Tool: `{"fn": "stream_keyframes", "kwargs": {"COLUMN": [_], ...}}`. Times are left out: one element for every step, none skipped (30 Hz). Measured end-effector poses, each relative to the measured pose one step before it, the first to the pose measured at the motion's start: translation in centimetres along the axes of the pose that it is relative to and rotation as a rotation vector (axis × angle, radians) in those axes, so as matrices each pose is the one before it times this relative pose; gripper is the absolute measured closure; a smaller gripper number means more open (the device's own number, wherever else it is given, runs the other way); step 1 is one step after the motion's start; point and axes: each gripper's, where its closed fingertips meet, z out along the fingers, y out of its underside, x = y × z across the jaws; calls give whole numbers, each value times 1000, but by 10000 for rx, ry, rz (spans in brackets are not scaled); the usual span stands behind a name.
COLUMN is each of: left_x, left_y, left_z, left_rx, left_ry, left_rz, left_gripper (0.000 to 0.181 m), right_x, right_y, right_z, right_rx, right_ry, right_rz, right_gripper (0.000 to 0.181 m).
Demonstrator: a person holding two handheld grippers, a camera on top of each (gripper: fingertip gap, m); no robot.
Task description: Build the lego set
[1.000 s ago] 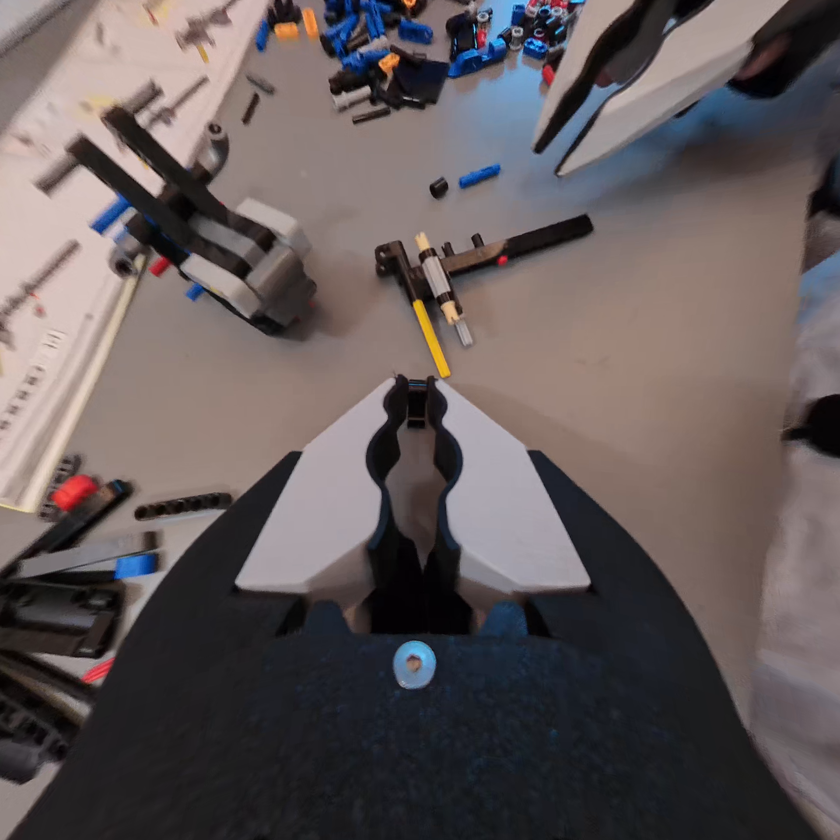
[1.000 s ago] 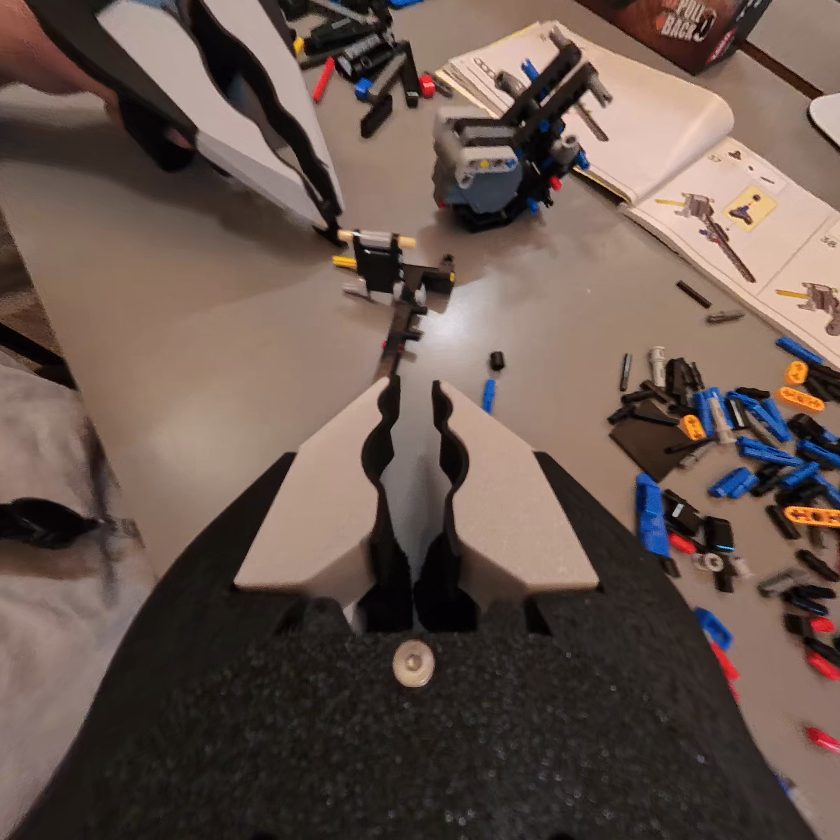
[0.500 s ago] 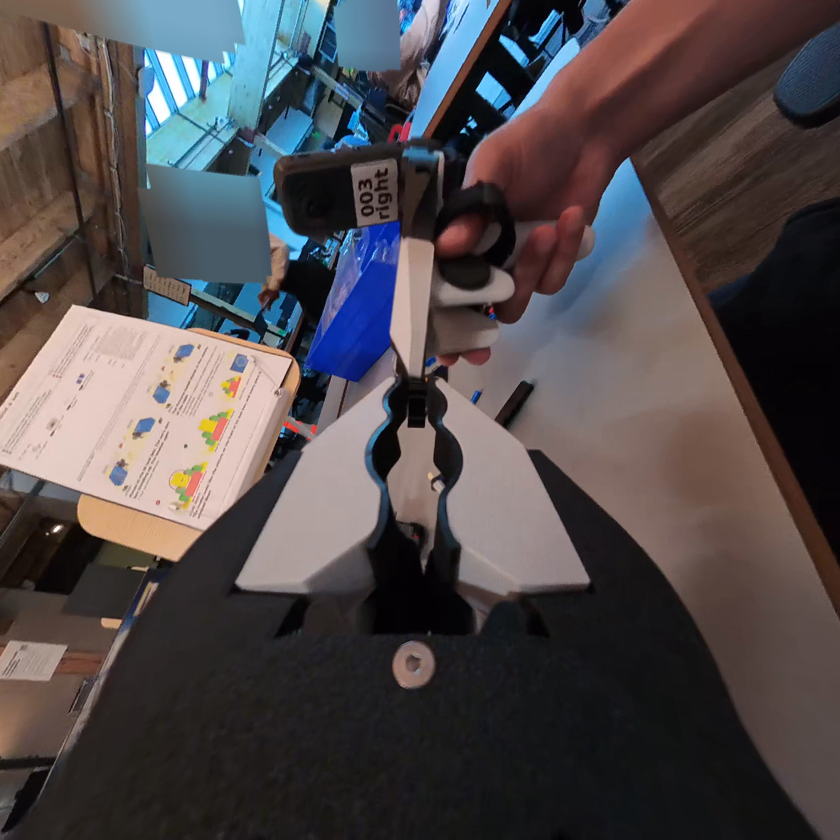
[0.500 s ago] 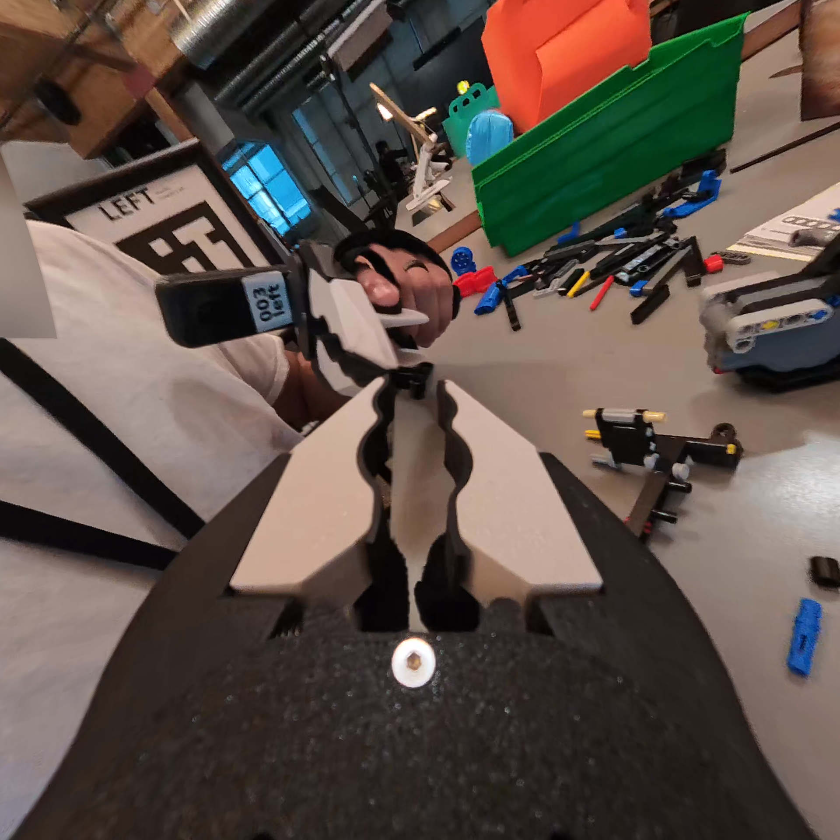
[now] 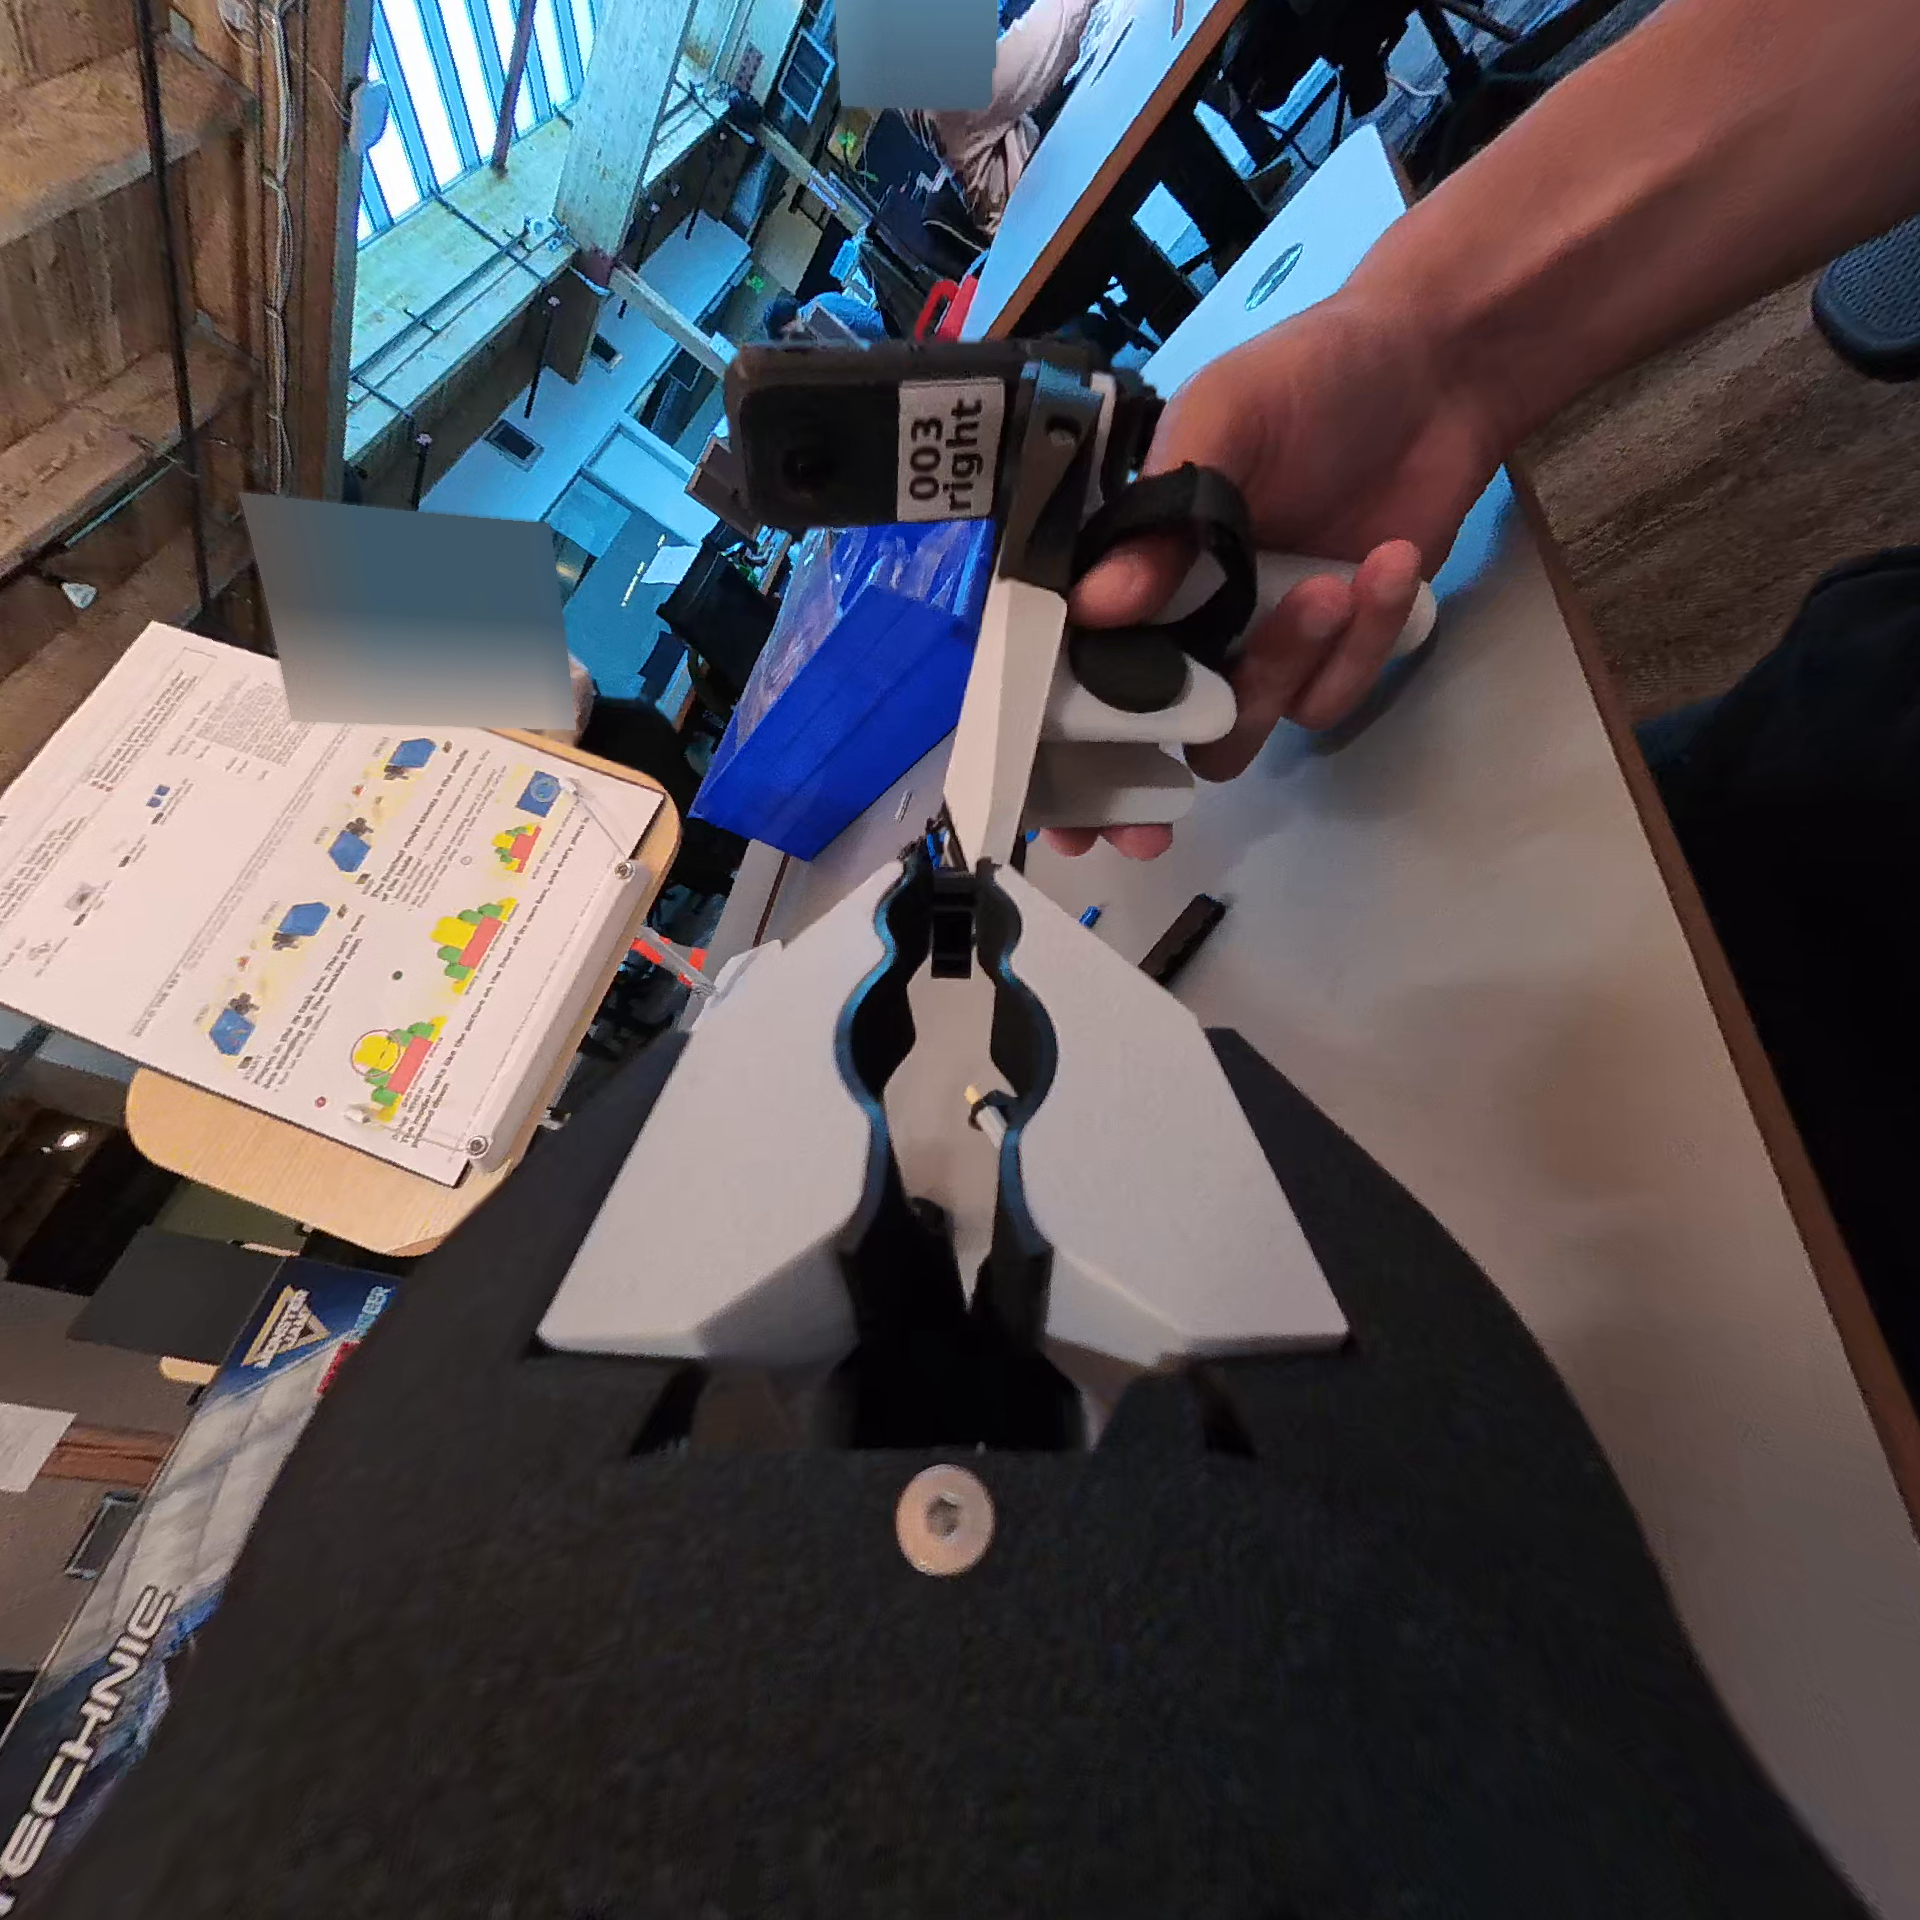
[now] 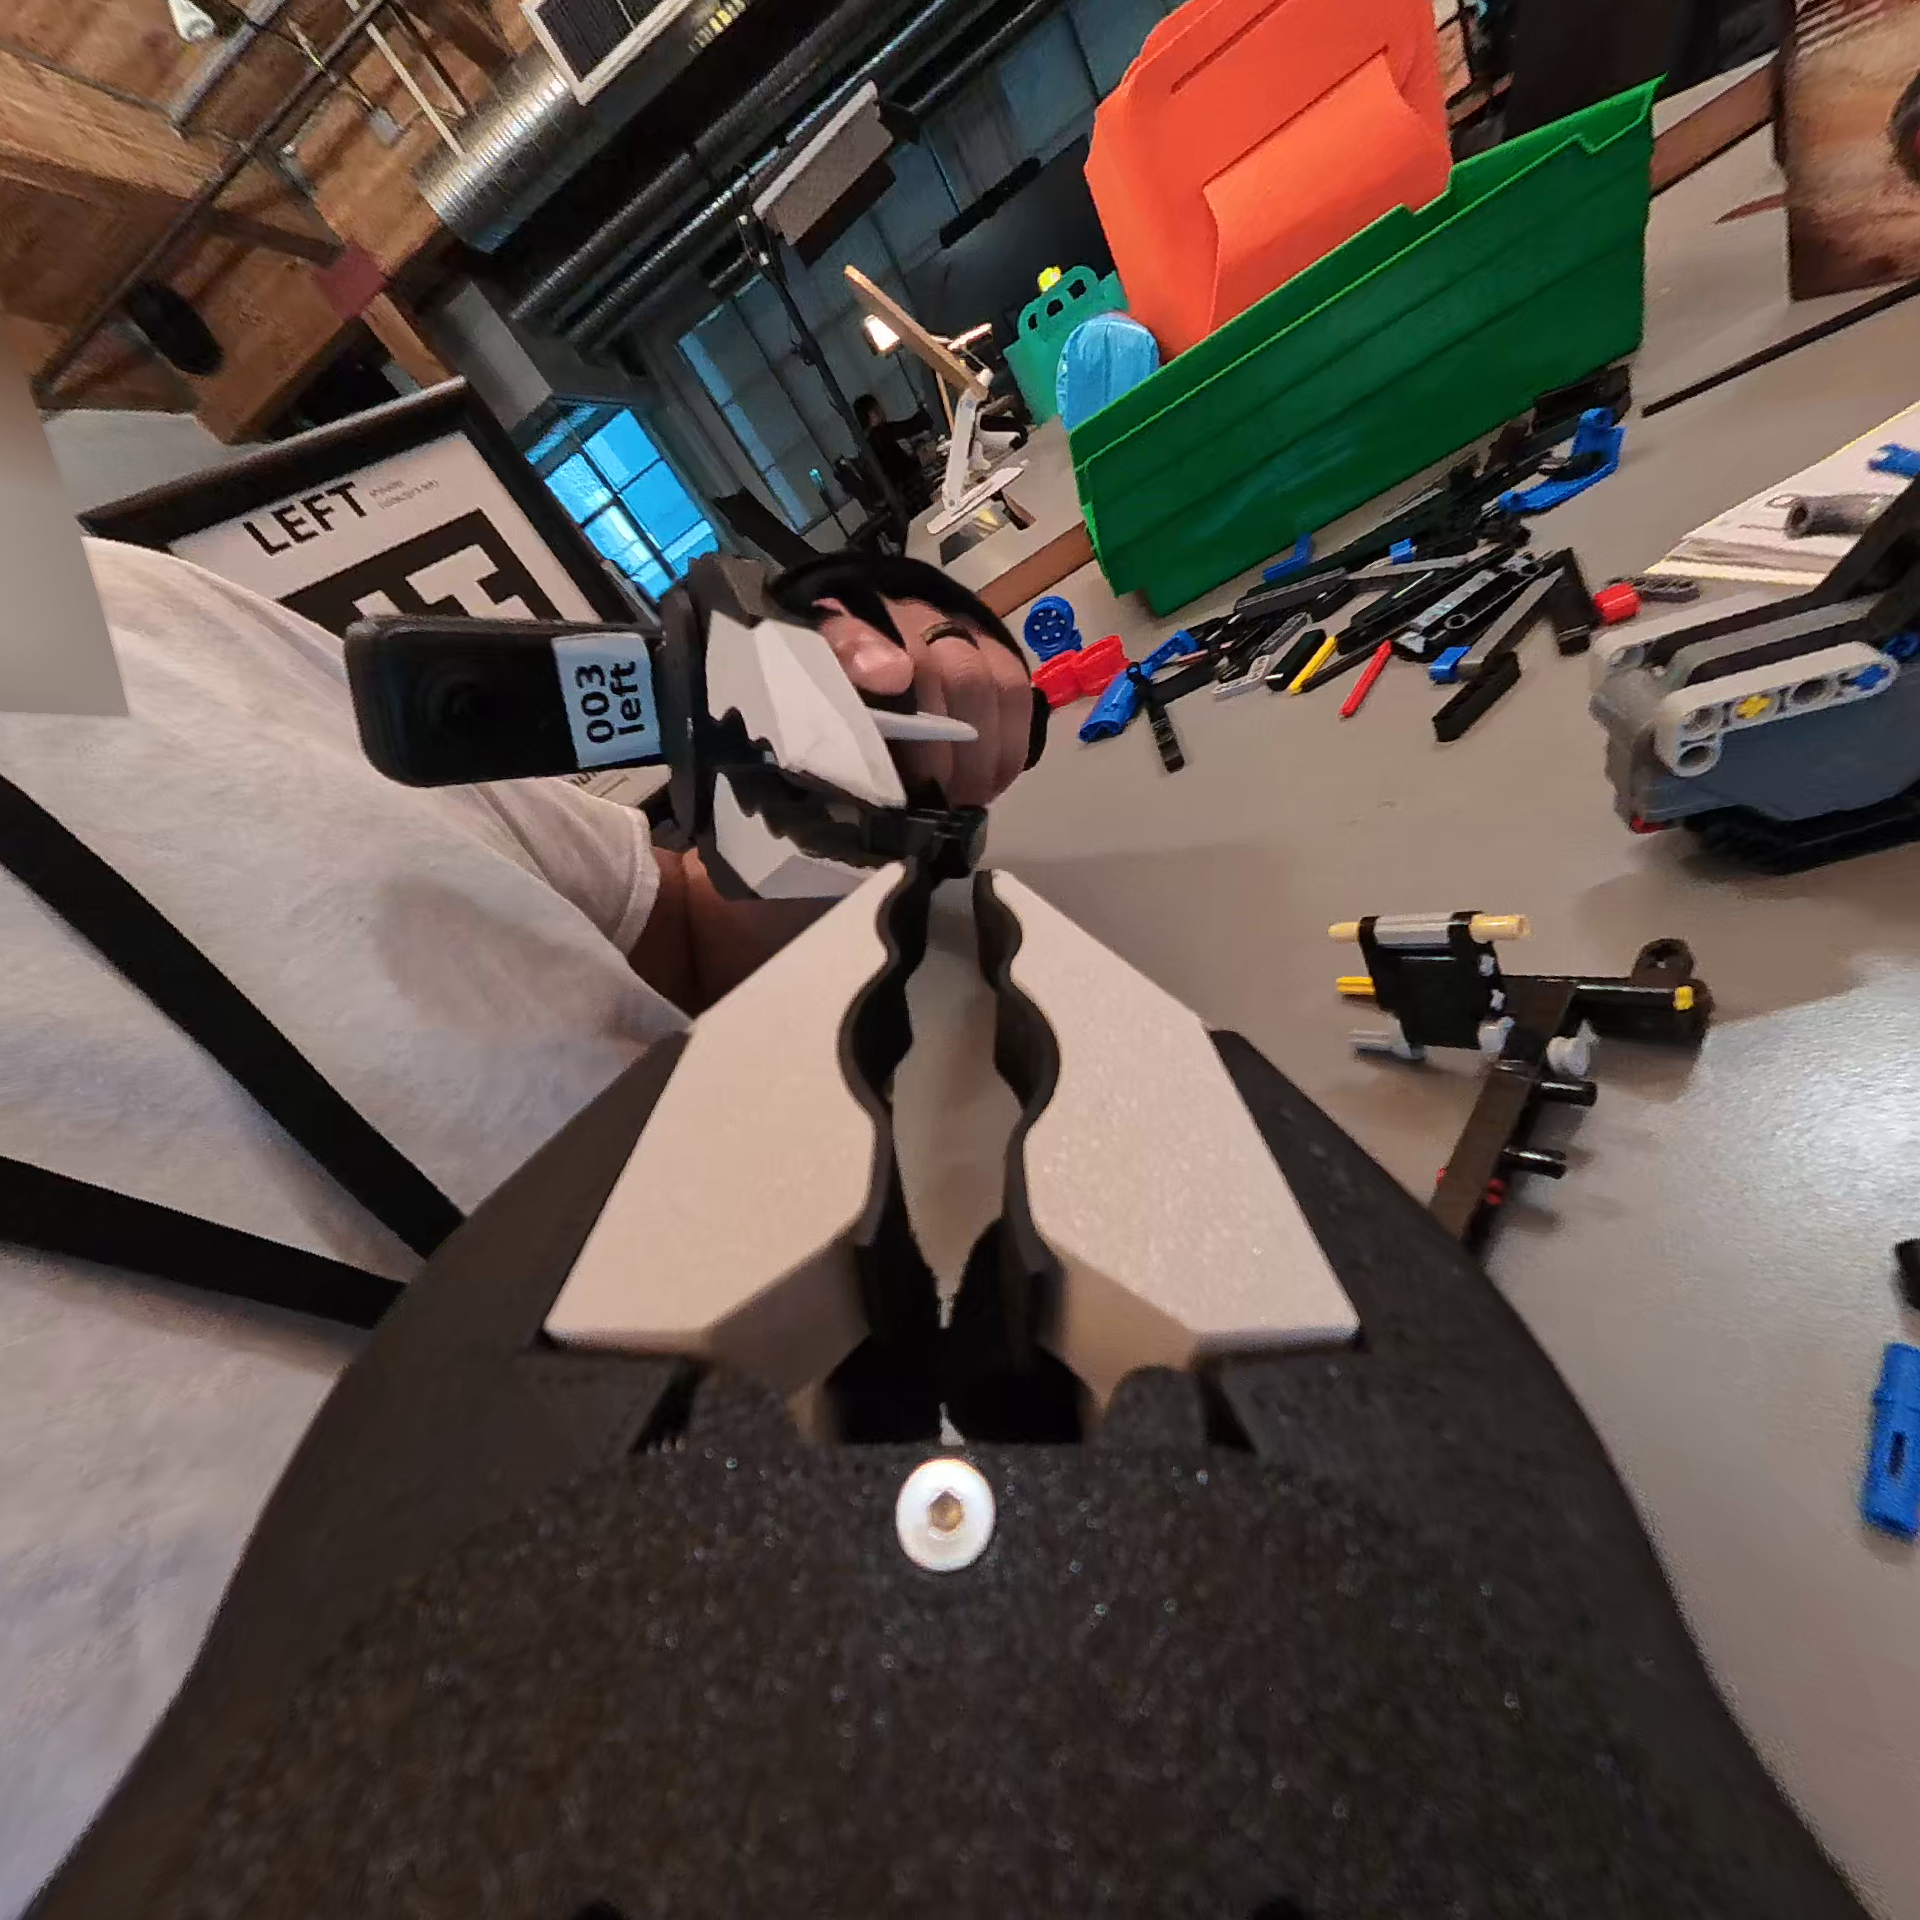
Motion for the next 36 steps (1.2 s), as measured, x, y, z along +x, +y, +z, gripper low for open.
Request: {"fn": "stream_keyframes", "kwargs": {"left_x": [5,52,46,-10,-35,-5,-32,-98,-131,-55,40,-112,-183,-25,101,146,75,-8,127,142,12,54,67,-29,162,83,98,21,20,27,37,30,-27,-245,-318,-358], "left_y": [-28,19,24,-28,-12,62,159,281,512,575,271,63,59,-34,-58,-35,28,-3,-141,-157,-158,-193,-104,-62,-149,-193,-210,-111,-62,-29,-24,52,140,335,545,532], "left_z": [-13,7,-5,-17,5,4,23,74,117,159,136,56,49,35,12,-19,-33,-82,-100,-95,-95,-70,-33,1,-15,-7,-6,-1,-3,2,1,21,66,99,120,109], "left_rx": [30,-24,-37,-1,16,-20,-64,-133,-300,-393,-171,29,21,84,89,77,20,11,106,88,84,130,62,36,111,123,146,93,88,68,39,-25,-89,-206,-346,-323], "left_ry": [-49,10,29,-14,-24,19,1,-43,-46,65,146,14,-58,-5,28,8,-66,-106,0,73,21,71,79,-11,93,26,28,-13,13,17,9,-27,-77,-211,-221,-222], "left_rz": [71,64,34,21,10,-31,-79,-181,-426,-571,-504,-440,-446,-431,-275,28,274,323,254,176,148,119,95,109,126,101,83,37,6,-10,-12,-27,-65,-136,-210,-337], "left_gripper": [175,175,175,175,175,175,175,175,175,175,174,174,173,173,174,174,174,175,175,175,175,175,175,175,175,175,175,175,175,175,175,175,174,175,174,174], "right_x": [-74,-19,21,-22,3,70,156,309,437,511,338,252,216,65,-73,-108,-95,-225,-371,-237,121,198,86,-200,-320,-271,-178,-147,-4,-36,-35,56,211,411,551,545], "right_y": [-10,76,89,-31,-64,20,-9,-62,-19,64,-4,-160,-195,36,260,271,93,-27,-60,70,86,5,-109,-286,-343,-172,57,92,-8,47,126,-13,-143,-272,-177,-192], "right_z": [-10,10,24,-1,-3,22,19,23,31,55,44,16,17,98,172,154,72,-23,-85,-94,-122,-138,-152,-134,-90,-4,75,44,-28,-35,-7,-34,-63,-56,33,83], "right_rx": [18,-39,-42,20,27,-20,2,53,18,-46,2,97,97,-64,-177,-161,-20,64,63,-23,-48,7,87,178,213,91,-33,-35,28,-7,-88,-21,61,145,79,88], "right_ry": [-106,-59,3,11,57,93,141,287,386,451,371,346,353,231,82,-13,-72,-237,-393,-372,-172,-104,-124,-225,-249,-219,-157,-147,-26,-37,-31,63,229,453,606,656], "right_rz": [105,45,-13,-75,-76,-61,-125,-191,-214,-240,-303,-308,-329,-300,-178,-20,107,200,298,309,298,182,106,61,84,100,86,67,48,-1,39,5,-199,-381,-378,-417], "right_gripper": [175,175,176,176,177,177,177,178,178,179,181,181,181,181,181,181,181,181,181,181,172,163,162,163,164,167,169,174,175,175,175,175,175,175,175,175]}}
